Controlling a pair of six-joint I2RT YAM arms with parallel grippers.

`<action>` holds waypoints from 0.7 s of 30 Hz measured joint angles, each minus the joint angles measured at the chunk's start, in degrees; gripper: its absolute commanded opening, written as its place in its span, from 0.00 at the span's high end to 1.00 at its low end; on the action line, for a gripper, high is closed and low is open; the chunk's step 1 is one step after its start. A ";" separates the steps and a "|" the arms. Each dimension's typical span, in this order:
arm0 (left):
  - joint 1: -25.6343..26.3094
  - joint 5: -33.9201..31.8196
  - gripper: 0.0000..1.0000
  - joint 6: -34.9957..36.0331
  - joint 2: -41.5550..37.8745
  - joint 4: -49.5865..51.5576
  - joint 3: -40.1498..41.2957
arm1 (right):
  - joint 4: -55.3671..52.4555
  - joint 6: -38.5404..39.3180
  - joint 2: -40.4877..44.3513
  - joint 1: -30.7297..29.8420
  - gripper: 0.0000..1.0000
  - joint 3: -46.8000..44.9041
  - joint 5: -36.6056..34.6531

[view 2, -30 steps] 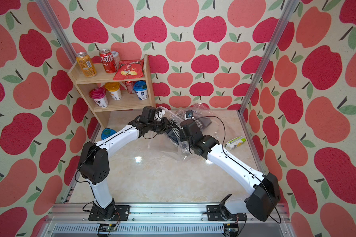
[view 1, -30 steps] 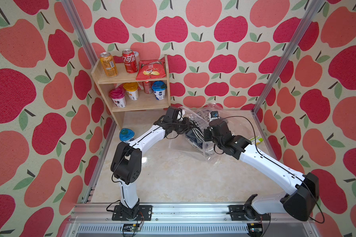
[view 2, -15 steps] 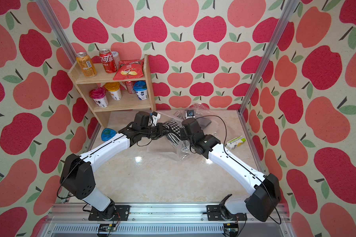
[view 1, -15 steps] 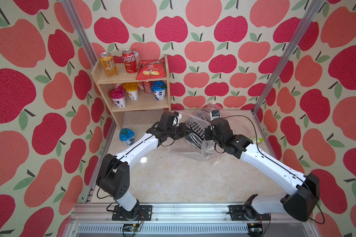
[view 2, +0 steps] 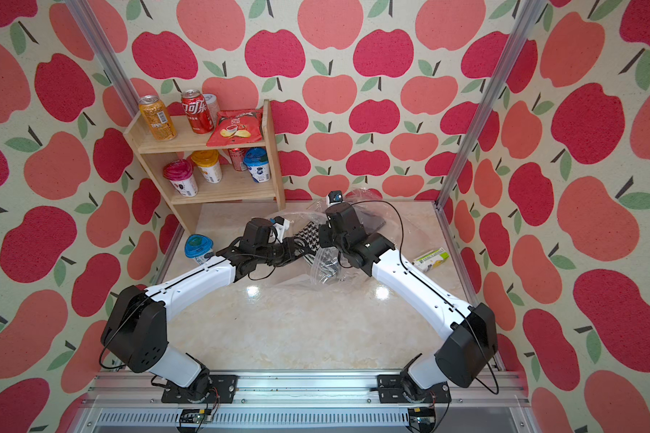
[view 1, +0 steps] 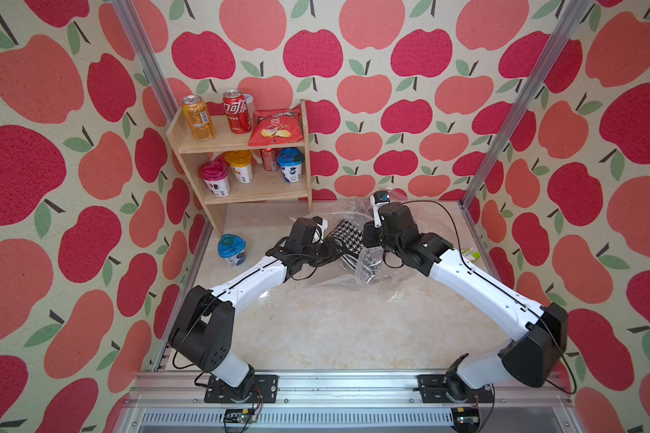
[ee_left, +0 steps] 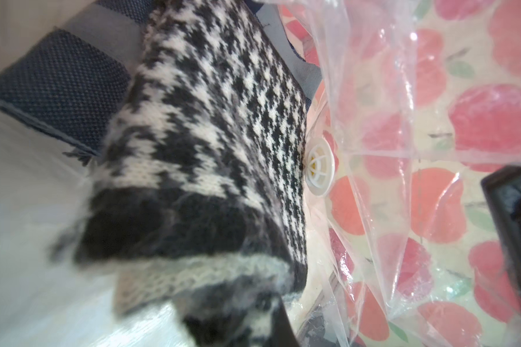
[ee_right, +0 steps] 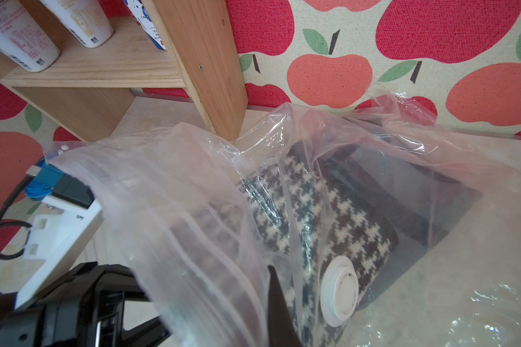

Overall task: Take the scarf out of the vacuum bag
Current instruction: Take out the scarf from the vacuum bag.

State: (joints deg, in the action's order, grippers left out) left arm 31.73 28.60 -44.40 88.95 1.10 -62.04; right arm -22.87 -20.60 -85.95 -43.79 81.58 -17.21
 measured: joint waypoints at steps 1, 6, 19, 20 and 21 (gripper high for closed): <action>0.28 -0.17 1.00 0.44 -0.61 -0.31 0.52 | -0.46 0.00 -1.03 0.00 1.00 1.11 0.37; 1.01 -1.44 1.00 2.05 -4.39 -0.31 1.97 | -2.73 -0.02 -4.63 0.22 1.00 4.74 1.38; -5.25 -1.51 1.00 5.86 -12.26 10.14 2.01 | -5.77 -0.70 -7.45 1.84 1.00 5.62 2.36; -5.90 -1.25 1.00 6.34 -13.00 11.52 2.03 | -5.77 -0.70 -7.54 1.84 1.00 5.62 2.36; -6.58 -1.07 1.00 6.78 -14.01 13.00 2.05 | -5.75 -0.70 -7.63 1.86 1.00 5.62 2.36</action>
State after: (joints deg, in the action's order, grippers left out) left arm 25.15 27.53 -37.63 74.94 14.11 -59.99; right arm -28.62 -21.30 -93.58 -41.93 87.20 -14.85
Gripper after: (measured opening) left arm 0.086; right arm 0.048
